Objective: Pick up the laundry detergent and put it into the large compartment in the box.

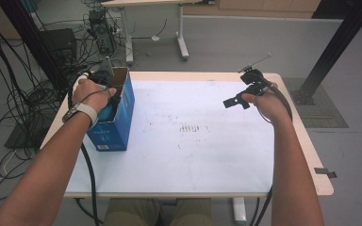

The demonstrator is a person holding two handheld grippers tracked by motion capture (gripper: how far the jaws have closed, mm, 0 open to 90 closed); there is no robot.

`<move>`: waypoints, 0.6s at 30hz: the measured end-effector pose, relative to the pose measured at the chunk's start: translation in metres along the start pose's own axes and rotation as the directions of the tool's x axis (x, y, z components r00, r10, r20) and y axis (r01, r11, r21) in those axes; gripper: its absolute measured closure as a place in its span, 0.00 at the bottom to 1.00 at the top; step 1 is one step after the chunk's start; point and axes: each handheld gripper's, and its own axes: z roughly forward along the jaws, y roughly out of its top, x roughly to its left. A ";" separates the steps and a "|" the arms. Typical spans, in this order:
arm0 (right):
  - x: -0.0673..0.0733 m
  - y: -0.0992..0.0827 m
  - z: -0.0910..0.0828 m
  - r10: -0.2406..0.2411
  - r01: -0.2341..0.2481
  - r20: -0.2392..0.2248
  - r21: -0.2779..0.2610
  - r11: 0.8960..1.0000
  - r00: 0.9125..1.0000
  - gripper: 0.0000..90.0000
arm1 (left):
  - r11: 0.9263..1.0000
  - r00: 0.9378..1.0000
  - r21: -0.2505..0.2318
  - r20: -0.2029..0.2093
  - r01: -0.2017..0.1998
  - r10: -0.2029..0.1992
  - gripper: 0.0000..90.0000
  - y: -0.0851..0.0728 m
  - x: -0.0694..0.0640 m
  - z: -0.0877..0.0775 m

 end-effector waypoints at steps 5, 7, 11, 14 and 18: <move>0.000 0.000 0.000 0.000 0.000 0.000 -0.003 1.000 1.000 0.08 | 1.000 1.000 -0.001 -0.003 -0.001 0.001 0.42 0.000 -0.001 0.000; 0.000 0.000 0.000 0.000 0.000 0.000 -0.002 1.000 1.000 0.08 | 1.000 1.000 -0.002 -0.003 -0.003 0.003 0.42 -0.001 -0.001 0.000; 0.000 -0.001 -0.001 0.000 0.000 -0.002 -0.003 1.000 1.000 0.08 | 1.000 1.000 0.001 -0.003 -0.002 0.002 0.42 0.000 -0.001 0.000; 0.000 -0.001 -0.001 -0.002 0.002 0.001 -0.006 1.000 1.000 0.08 | 1.000 1.000 0.000 -0.002 -0.001 0.001 0.42 -0.001 0.000 0.000; 0.001 -0.001 -0.001 0.000 0.000 0.000 -0.004 1.000 1.000 0.08 | 1.000 1.000 -0.006 -0.005 -0.002 0.002 0.42 -0.002 0.000 0.000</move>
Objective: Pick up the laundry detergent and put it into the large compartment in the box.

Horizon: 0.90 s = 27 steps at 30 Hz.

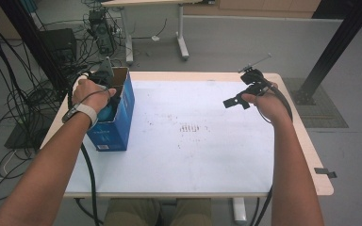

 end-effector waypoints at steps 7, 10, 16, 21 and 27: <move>0.001 0.001 0.000 -0.003 0.003 0.000 -0.002 1.000 1.000 0.08 | 1.000 1.000 0.001 0.000 -0.002 0.002 0.42 0.000 0.000 0.000; 0.001 0.001 0.000 -0.004 0.004 0.000 -0.001 1.000 1.000 0.08 | 1.000 1.000 -0.002 -0.003 -0.003 0.003 0.42 0.000 -0.001 0.000; 0.000 0.000 0.000 0.000 0.000 -0.002 -0.003 1.000 1.000 0.08 | 1.000 1.000 -0.001 -0.004 -0.003 0.003 0.42 0.000 -0.002 0.000; 0.000 0.000 0.000 0.000 0.000 -0.001 -0.002 1.000 1.000 0.08 | 1.000 1.000 -0.004 -0.003 -0.003 0.003 0.42 -0.001 -0.002 0.000; 0.000 0.000 0.001 -0.001 0.001 -0.002 0.000 1.000 1.000 0.08 | 1.000 1.000 -0.004 -0.003 -0.002 0.002 0.42 -0.001 -0.002 0.000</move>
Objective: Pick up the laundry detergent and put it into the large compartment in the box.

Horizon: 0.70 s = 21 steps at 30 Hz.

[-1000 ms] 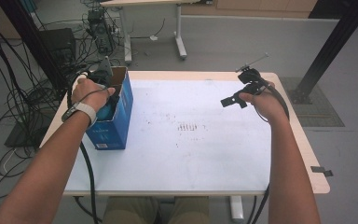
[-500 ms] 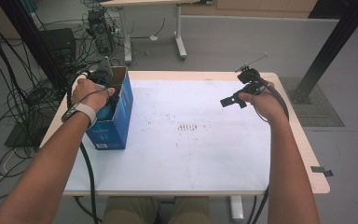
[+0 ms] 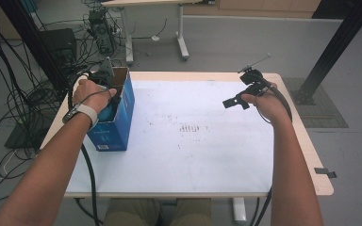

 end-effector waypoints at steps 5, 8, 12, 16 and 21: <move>0.000 0.000 0.000 0.001 -0.001 -0.001 0.003 1.000 1.000 0.08 | 1.000 1.000 0.003 0.000 0.002 -0.002 0.42 0.000 0.000 0.000; 0.000 0.000 0.000 0.004 -0.004 0.000 0.004 1.000 1.000 0.08 | 1.000 1.000 0.004 0.000 0.000 0.000 0.42 0.001 0.000 0.000; -0.001 -0.001 0.000 0.004 -0.004 0.000 0.002 1.000 1.000 0.08 | 1.000 1.000 0.004 0.000 0.000 0.000 0.42 0.001 0.000 0.000; -0.001 -0.001 -0.001 0.006 -0.006 -0.002 -0.001 1.000 1.000 0.08 | 1.000 1.000 0.005 0.000 0.000 0.000 0.42 0.001 0.000 0.000; -0.001 -0.001 0.000 0.005 -0.005 -0.003 0.001 1.000 1.000 0.08 | 1.000 1.000 0.007 0.001 0.000 0.000 0.42 0.001 0.000 0.000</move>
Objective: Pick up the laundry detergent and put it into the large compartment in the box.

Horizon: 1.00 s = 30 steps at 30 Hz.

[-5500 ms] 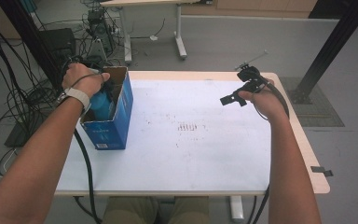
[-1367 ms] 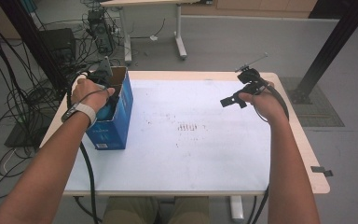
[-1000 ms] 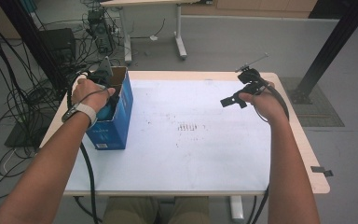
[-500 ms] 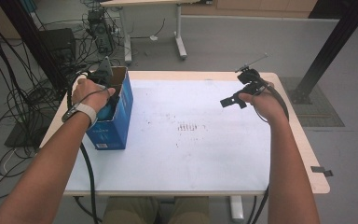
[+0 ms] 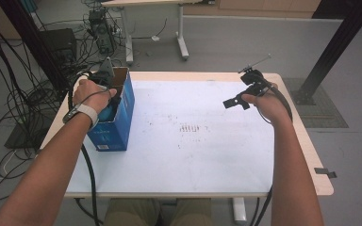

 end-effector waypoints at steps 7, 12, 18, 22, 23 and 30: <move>0.000 -0.001 0.000 0.001 -0.001 0.001 0.000 1.000 1.000 0.08 | 1.000 1.000 0.004 -0.002 -0.002 0.002 0.42 0.001 -0.001 0.000; 0.000 -0.001 0.000 0.000 0.000 0.001 -0.002 1.000 1.000 0.08 | 1.000 1.000 0.003 -0.003 -0.001 0.001 0.42 0.000 -0.001 0.000; -0.001 -0.002 -0.001 0.003 -0.003 0.001 -0.002 1.000 1.000 0.08 | 1.000 1.000 0.003 -0.006 -0.004 0.004 0.42 0.000 -0.001 0.000; 0.000 -0.002 -0.001 0.002 -0.002 0.001 -0.003 1.000 1.000 0.08 | 1.000 1.000 0.001 -0.008 -0.004 0.004 0.42 0.000 -0.002 0.000; 0.000 -0.002 -0.001 0.001 -0.001 0.001 -0.003 1.000 1.000 0.08 | 1.000 1.000 0.000 -0.008 -0.004 0.004 0.42 -0.001 -0.002 0.000; 0.000 -0.001 -0.001 -0.001 0.001 0.002 -0.004 1.000 1.000 0.08 | 1.000 1.000 0.001 -0.009 -0.005 0.005 0.42 -0.001 -0.002 0.000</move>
